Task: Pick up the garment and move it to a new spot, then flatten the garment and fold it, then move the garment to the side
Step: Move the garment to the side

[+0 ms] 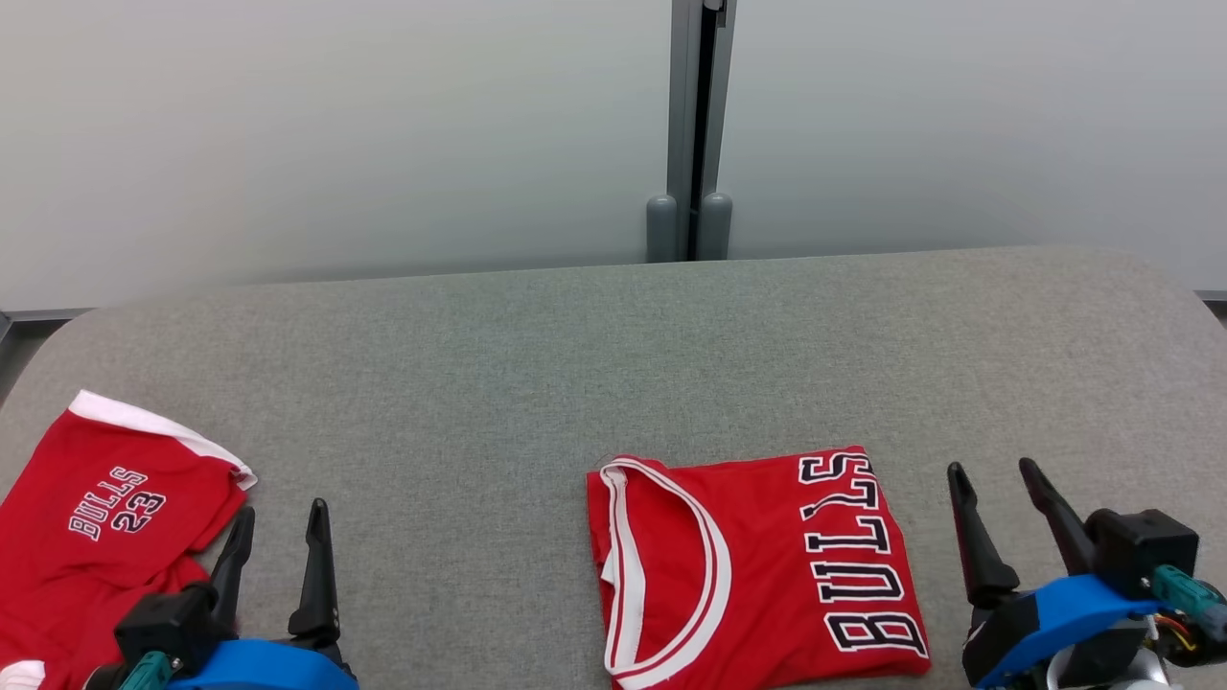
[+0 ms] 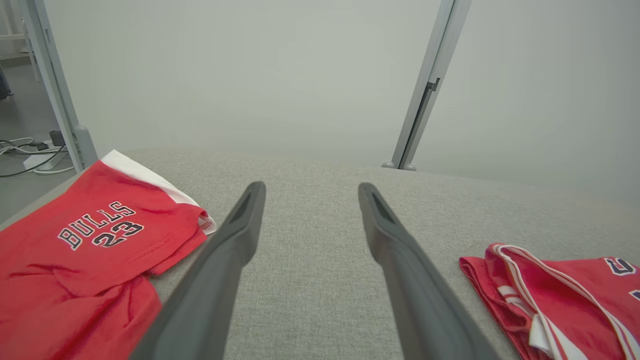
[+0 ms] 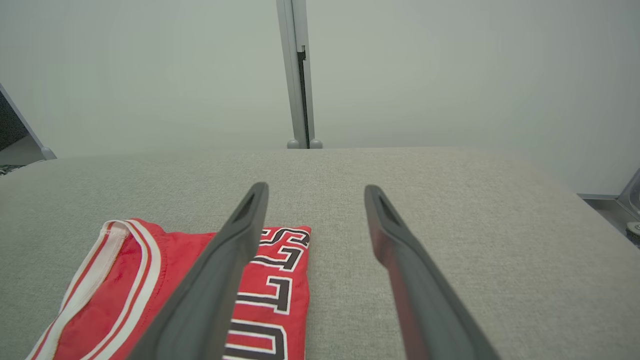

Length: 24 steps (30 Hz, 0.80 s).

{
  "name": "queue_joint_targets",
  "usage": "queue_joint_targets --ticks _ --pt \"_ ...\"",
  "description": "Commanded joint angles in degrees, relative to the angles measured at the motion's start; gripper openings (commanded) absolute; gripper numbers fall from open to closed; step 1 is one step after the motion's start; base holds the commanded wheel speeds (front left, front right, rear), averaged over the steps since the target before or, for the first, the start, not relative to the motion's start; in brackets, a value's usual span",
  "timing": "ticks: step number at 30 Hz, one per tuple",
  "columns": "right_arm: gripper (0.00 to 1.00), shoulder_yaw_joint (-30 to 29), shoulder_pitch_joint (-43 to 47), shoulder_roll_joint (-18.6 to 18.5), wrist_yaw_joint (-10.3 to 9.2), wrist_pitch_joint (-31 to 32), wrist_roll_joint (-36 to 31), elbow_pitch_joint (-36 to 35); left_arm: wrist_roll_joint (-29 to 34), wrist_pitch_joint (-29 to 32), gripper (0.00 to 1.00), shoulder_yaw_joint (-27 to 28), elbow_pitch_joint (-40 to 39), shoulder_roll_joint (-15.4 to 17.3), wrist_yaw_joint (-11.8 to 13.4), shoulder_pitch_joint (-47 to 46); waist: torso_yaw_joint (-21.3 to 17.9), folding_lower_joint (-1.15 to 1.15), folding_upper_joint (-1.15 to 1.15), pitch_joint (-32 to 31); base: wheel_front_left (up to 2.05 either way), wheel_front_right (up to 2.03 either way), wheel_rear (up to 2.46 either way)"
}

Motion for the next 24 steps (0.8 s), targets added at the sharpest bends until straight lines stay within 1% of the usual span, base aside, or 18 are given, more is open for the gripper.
queue_joint_targets --ticks 1,3,9,14,18,24 --pt "1.0 0.42 -0.74 0.12 0.03 0.7 0.21 0.22 -0.01 0.07 1.0 -0.1 0.06 0.18 -0.09 -0.67 0.12 0.0 0.0 0.13 0.0 0.0 0.0" --pt "1.0 0.91 -1.52 0.09 0.03 3.33 0.71 1.09 0.0 0.25 1.0 -0.23 -0.03 0.35 -0.12 -0.96 0.21 0.0 0.0 0.42 0.0 0.0 0.0" --pt "1.0 2.87 -6.3 0.0 0.02 19.76 3.76 6.9 0.25 0.61 1.0 -0.54 -0.89 0.84 -0.22 -2.07 0.67 0.0 0.0 2.27 0.0 0.0 0.0" --pt "1.0 2.96 -11.14 -1.18 0.03 29.49 3.61 13.15 0.85 1.04 1.0 -1.28 -1.52 0.87 -0.53 -3.81 2.13 0.0 0.0 4.83 0.0 0.0 0.0" --pt "1.0 1.65 -13.85 -1.22 0.03 33.19 2.73 17.85 1.22 1.25 1.0 -1.97 -1.45 0.89 -0.9 -5.19 3.49 0.0 0.0 6.25 0.0 0.0 0.0" --pt "1.0 1.56 -15.09 -0.39 0.03 37.18 4.29 24.8 1.51 1.12 1.0 -2.47 -1.01 0.77 -1.23 -6.46 4.69 0.0 0.0 7.45 0.0 0.0 0.0"
